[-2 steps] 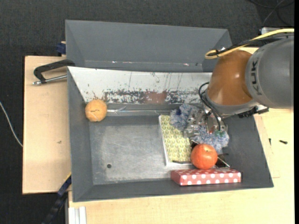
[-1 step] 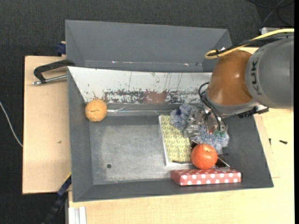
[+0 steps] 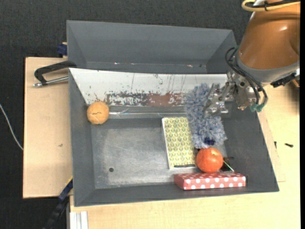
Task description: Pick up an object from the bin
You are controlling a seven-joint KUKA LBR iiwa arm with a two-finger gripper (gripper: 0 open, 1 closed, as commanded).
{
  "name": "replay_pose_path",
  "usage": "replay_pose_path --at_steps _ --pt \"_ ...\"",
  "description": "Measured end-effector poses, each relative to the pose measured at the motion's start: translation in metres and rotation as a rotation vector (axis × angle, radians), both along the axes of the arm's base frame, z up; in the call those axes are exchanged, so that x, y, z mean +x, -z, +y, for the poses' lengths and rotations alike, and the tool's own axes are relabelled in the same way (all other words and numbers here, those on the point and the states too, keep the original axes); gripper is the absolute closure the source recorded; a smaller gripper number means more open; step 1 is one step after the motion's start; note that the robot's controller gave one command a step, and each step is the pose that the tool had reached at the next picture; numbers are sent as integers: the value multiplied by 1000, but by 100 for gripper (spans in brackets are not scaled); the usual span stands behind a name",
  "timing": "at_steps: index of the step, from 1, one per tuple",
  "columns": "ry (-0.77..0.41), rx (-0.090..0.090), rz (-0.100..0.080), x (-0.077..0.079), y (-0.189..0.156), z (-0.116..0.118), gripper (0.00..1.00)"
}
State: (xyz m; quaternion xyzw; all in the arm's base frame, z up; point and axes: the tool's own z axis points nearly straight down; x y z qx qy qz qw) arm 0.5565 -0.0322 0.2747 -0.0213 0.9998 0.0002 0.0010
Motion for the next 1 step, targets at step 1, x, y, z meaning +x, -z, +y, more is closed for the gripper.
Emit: replay_pose_path --at_steps 1 --pt "-31 -1 -14 -2 -56 5 100"
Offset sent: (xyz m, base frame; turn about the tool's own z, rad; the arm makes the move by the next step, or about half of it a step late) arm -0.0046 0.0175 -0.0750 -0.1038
